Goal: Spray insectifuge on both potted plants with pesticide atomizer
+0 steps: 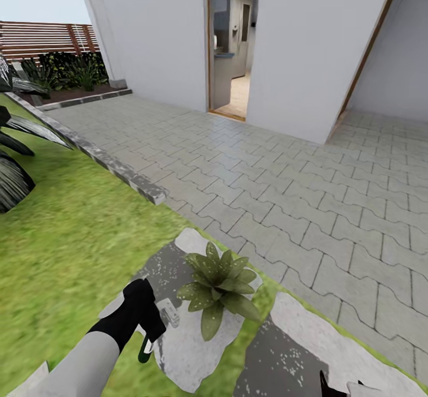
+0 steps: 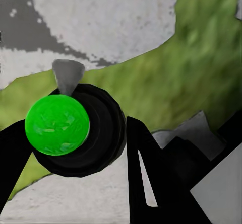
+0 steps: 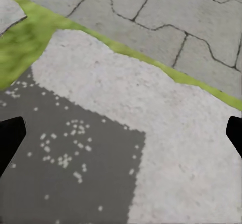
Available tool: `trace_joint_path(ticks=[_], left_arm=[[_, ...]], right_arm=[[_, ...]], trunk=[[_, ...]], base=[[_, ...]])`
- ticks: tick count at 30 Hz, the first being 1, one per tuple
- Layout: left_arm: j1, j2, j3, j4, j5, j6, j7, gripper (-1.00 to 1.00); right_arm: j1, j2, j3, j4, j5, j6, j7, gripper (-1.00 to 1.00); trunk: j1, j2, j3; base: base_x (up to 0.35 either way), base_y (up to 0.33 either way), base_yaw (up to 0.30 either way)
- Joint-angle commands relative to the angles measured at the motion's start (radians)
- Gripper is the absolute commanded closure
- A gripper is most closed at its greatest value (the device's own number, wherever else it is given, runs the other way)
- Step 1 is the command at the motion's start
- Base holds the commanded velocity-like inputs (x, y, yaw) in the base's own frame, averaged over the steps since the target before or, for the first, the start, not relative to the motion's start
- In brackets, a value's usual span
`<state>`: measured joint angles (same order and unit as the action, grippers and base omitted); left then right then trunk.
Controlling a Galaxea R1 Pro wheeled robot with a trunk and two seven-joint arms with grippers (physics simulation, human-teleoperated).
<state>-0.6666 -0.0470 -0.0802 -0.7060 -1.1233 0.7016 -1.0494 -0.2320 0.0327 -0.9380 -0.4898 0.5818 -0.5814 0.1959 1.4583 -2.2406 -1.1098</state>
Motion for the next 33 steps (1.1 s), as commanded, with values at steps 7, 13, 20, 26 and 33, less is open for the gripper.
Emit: trace_joint_path(ticks=[7, 13, 20, 26, 33], left_arm=[[0.000, 0.001, -0.001, -0.001, -0.006, 0.007, -0.005, 1.00], [0.000, 0.000, -0.001, -0.001, -0.006, 0.006, -0.003, 1.00], [0.000, -0.001, -0.001, -0.001, -0.006, 0.006, -0.002, 1.00], [0.000, -0.001, -0.001, -0.001, -0.006, 0.006, -0.002, 1.00], [0.000, -0.001, -0.001, -0.001, -0.006, 0.006, -0.002, 1.00]], right_arm=[[-0.001, 0.001, -0.008, -0.002, 0.004, -0.003, 0.008, -1.00], [-0.001, 0.001, -0.008, -0.002, 0.004, -0.003, 0.008, -1.00], [-0.001, 0.001, -0.008, -0.002, 0.004, -0.003, 0.008, -1.00], [-0.001, 0.001, -0.008, -0.002, 0.004, -0.003, 0.008, -1.00], [-0.001, 0.001, -0.008, -0.002, 0.004, -0.003, 0.008, -1.00]], trunk=[[0.000, 0.000, -0.001], [0.000, 0.000, -0.001], [0.000, 0.000, -0.001], [0.000, 0.000, -0.001], [0.000, 0.000, -0.001]], base=[[0.061, -0.098, 0.255], [0.113, -0.128, 0.200], [0.008, -0.126, 0.014], [-0.010, -0.263, 0.120], [-0.109, -0.268, 0.272]])
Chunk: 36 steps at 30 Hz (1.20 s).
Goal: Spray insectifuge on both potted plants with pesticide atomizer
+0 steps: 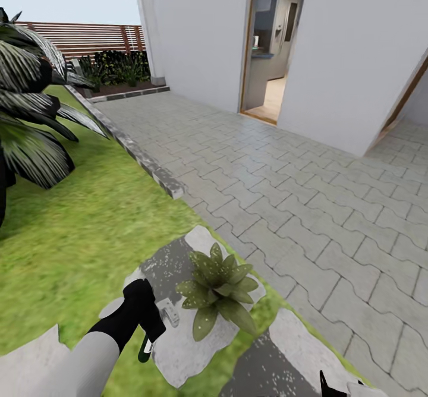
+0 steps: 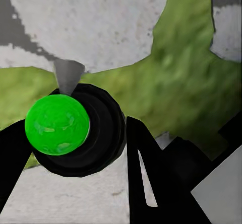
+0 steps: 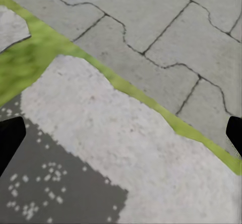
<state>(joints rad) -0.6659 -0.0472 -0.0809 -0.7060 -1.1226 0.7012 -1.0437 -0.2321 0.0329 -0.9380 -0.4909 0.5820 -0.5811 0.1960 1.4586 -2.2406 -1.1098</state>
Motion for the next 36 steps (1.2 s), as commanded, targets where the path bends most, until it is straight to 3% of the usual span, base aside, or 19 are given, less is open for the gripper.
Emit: trace_joint_path(ticks=[1, 8, 20, 36], left_arm=[[-0.001, 0.000, -0.001, -0.001, -0.006, 0.007, -0.007, 1.00], [-0.001, 0.000, 0.000, -0.001, -0.006, 0.007, -0.007, 1.00], [-0.001, 0.000, 0.000, -0.001, -0.007, 0.007, -0.009, 1.00], [0.000, 0.000, 0.000, 0.000, -0.007, 0.007, -0.008, 1.00]], right_arm=[[-0.001, 0.001, -0.008, 0.000, 0.004, -0.003, 0.008, -1.00], [-0.001, 0.001, -0.008, -0.001, 0.004, -0.003, 0.008, -1.00], [-0.001, 0.001, -0.009, -0.001, 0.004, -0.003, 0.008, -1.00], [-0.001, 0.001, -0.008, -0.001, 0.004, -0.003, 0.008, -1.00]], trunk=[[0.000, 0.000, -0.001], [0.000, 0.000, -0.001], [0.000, 0.000, -0.001], [0.000, 0.000, -0.001]], base=[[-0.137, -0.264, 0.277], [-0.116, -0.191, 0.252], [-0.048, -0.098, 0.024], [-0.001, -0.195, 0.229]])
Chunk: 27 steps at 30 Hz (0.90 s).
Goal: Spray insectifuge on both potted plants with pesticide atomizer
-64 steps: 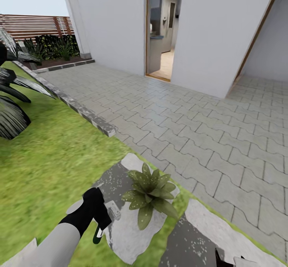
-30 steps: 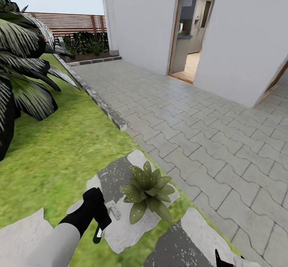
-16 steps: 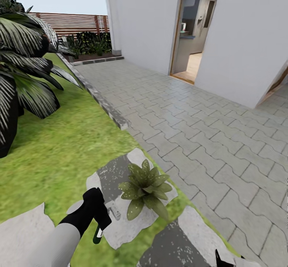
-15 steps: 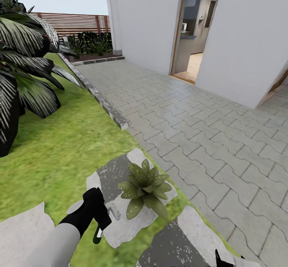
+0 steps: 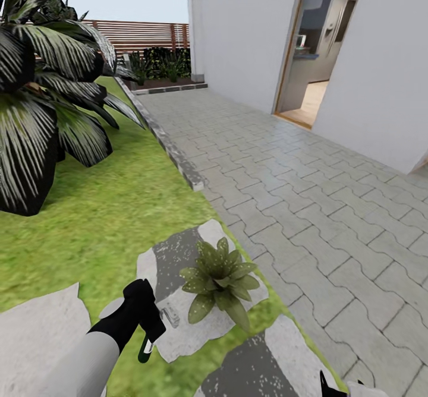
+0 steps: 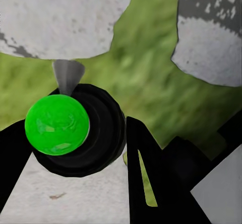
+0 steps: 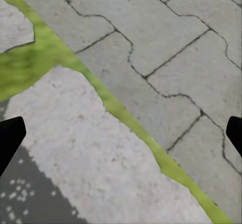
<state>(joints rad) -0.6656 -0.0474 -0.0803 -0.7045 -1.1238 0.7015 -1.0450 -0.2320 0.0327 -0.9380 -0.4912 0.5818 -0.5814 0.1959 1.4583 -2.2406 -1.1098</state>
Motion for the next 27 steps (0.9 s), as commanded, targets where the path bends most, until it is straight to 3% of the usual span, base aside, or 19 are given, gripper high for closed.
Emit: trace_joint_path(ticks=[1, 8, 17, 27], left_arm=[[-0.001, 0.000, -0.001, -0.001, -0.006, 0.007, -0.006, 1.00], [-0.001, 0.000, -0.001, -0.002, -0.006, 0.007, -0.007, 1.00], [-0.001, 0.000, -0.002, -0.003, -0.006, 0.006, -0.006, 1.00], [0.000, -0.002, -0.003, -0.002, -0.007, 0.006, -0.004, 1.00]], right_arm=[[-0.001, 0.001, -0.008, -0.001, 0.004, -0.003, 0.008, -1.00], [-0.001, 0.001, -0.008, -0.001, 0.004, -0.003, 0.008, -1.00], [-0.001, 0.001, -0.008, -0.001, 0.004, -0.003, 0.008, -1.00], [-0.001, 0.001, -0.008, -0.001, 0.004, -0.003, 0.008, -1.00]], trunk=[[0.000, 0.000, -0.001], [0.000, 0.000, -0.001], [0.000, 0.000, -0.001], [0.000, 0.000, -0.001]], base=[[0.011, -0.015, 0.025], [0.002, -0.003, 0.015], [0.000, -0.006, 0.207], [0.000, -0.235, 0.011]])
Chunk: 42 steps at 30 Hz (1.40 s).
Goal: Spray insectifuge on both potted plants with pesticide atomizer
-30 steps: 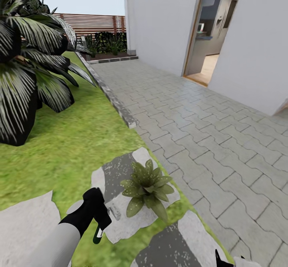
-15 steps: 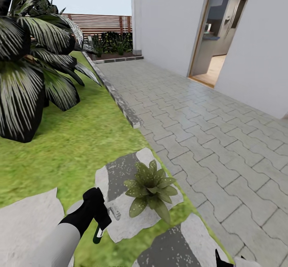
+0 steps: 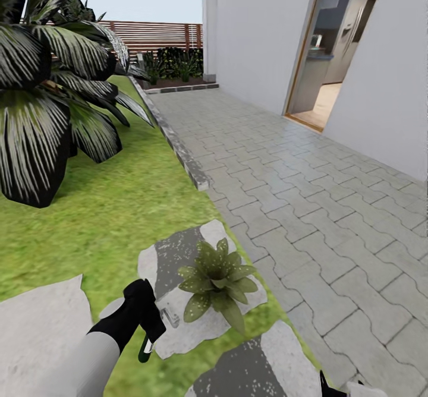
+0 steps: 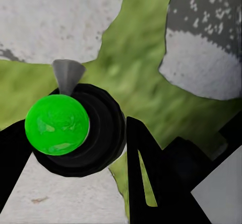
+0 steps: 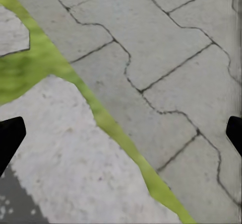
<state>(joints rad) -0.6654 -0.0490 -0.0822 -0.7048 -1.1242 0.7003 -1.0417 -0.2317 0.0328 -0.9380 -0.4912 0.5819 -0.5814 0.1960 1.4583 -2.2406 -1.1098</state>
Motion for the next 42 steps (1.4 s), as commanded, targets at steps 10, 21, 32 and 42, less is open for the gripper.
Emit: trace_joint_path(ticks=[10, 21, 32, 42], left_arm=[[0.000, 0.000, 0.000, 0.005, -0.005, 0.008, -0.016, 1.00], [0.016, 0.001, -0.036, 0.055, -0.010, 0.000, -0.031, 1.00], [0.000, -0.013, -0.046, 0.037, -0.056, 0.084, -0.033, 1.00], [-0.140, -0.015, -0.061, 0.038, -0.085, 0.152, -0.222, 1.00]], right_arm=[[-0.001, 0.002, -0.009, -0.001, 0.004, -0.003, 0.008, -1.00], [-0.001, 0.001, -0.009, -0.003, 0.003, -0.004, 0.008, -1.00], [-0.001, 0.001, -0.009, -0.001, 0.004, -0.004, 0.008, -1.00], [-0.001, 0.000, -0.010, -0.001, 0.006, -0.003, 0.008, -1.00]], trunk=[[0.000, 0.000, -0.001], [0.000, 0.000, -0.001], [0.000, 0.000, -0.001], [0.000, 0.000, -0.001]], base=[[-0.046, -0.207, 0.180], [-0.002, -0.005, 0.031], [0.000, 0.000, 0.000], [0.000, 0.000, 0.000]])
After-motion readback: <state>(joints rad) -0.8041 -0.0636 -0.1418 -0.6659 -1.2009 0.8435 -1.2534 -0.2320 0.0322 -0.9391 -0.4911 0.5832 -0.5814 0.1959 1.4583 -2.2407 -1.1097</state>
